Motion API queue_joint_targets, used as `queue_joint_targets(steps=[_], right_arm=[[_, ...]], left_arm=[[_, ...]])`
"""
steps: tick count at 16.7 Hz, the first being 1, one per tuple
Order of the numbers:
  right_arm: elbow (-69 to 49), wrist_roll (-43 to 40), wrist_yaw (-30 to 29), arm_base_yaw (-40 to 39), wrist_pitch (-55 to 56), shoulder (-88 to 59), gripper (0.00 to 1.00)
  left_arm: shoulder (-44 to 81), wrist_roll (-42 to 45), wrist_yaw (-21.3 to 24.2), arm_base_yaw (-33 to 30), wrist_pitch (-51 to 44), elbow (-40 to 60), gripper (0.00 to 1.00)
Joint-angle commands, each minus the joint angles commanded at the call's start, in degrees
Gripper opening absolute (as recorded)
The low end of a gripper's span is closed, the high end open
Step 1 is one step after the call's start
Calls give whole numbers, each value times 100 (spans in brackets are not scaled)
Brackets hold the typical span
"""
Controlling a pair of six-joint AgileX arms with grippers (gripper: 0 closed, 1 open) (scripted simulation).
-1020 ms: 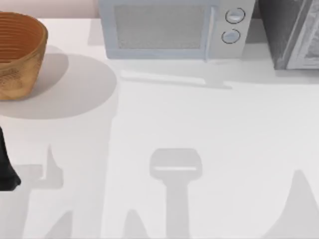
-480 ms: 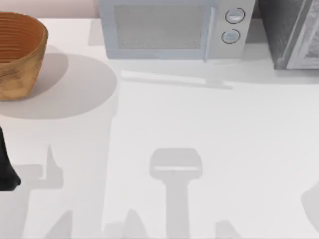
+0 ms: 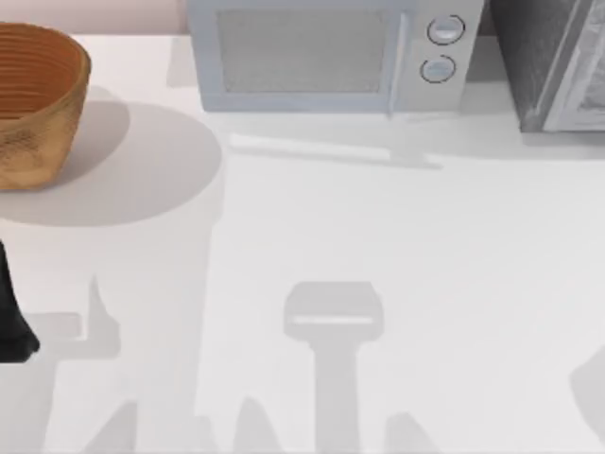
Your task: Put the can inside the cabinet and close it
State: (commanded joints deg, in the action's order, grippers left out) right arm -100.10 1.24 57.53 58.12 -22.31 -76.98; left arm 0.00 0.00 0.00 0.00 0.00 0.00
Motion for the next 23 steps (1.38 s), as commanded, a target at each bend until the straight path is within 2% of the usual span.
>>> queue_joint_targets(steps=[2, 5, 8, 14, 17, 20, 23], right_arm=[[-44, 0, -403, -396, -29, -25, 100], [-120, 0, -1412, -1395, -91, -64, 100], [-165, -1, -2812, -2786, -159, -74, 100], [-87, -3, -5982, -5977, -262, 48, 100], [19, -5, -7279, -7285, -287, 159, 100], [117, -6, -8082, -8090, -297, 257, 100], [157, -6, -8336, -8344, -299, 296, 100]], left_arm=[[0, 0, 0, 0, 0, 0, 100], [0, 0, 0, 0, 0, 0, 100], [0, 0, 0, 0, 0, 0, 100], [0, 0, 0, 0, 0, 0, 100], [0, 0, 0, 0, 0, 0, 100], [0, 0, 0, 0, 0, 0, 100], [0, 0, 0, 0, 0, 0, 100]])
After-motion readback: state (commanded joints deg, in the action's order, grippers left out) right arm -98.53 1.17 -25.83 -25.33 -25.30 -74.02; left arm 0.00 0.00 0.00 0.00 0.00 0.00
